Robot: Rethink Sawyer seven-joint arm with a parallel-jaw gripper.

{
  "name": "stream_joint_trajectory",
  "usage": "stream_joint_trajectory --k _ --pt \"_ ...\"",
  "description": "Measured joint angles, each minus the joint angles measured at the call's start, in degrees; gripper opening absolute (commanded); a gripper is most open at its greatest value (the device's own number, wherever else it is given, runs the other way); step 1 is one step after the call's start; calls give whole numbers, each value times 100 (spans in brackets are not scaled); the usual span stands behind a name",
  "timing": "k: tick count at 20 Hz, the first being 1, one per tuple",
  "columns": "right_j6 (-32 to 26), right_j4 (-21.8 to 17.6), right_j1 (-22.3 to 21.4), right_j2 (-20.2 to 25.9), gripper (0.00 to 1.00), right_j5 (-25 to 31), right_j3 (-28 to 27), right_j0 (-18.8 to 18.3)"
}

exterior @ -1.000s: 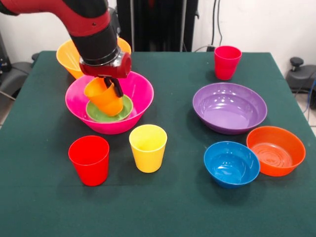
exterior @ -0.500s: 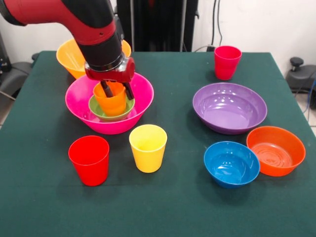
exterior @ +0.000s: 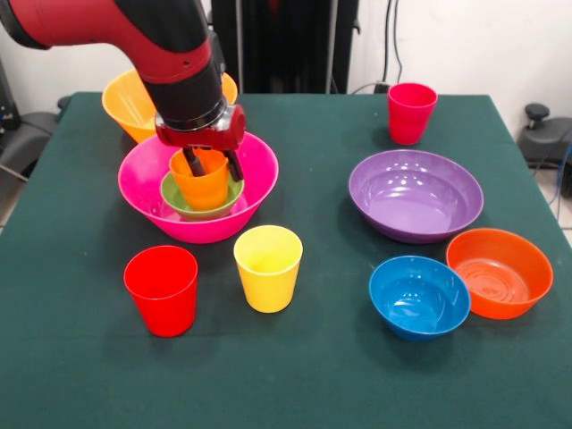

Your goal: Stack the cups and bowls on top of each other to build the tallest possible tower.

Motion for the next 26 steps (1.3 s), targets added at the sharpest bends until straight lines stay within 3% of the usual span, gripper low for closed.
stream_joint_trajectory --k 8,16,26 --pt "0 -1 -120 22 100 0 23 -1" --pt "0 33 -823 40 100 17 160 74" --pt "0 62 -1344 40 100 18 326 252"
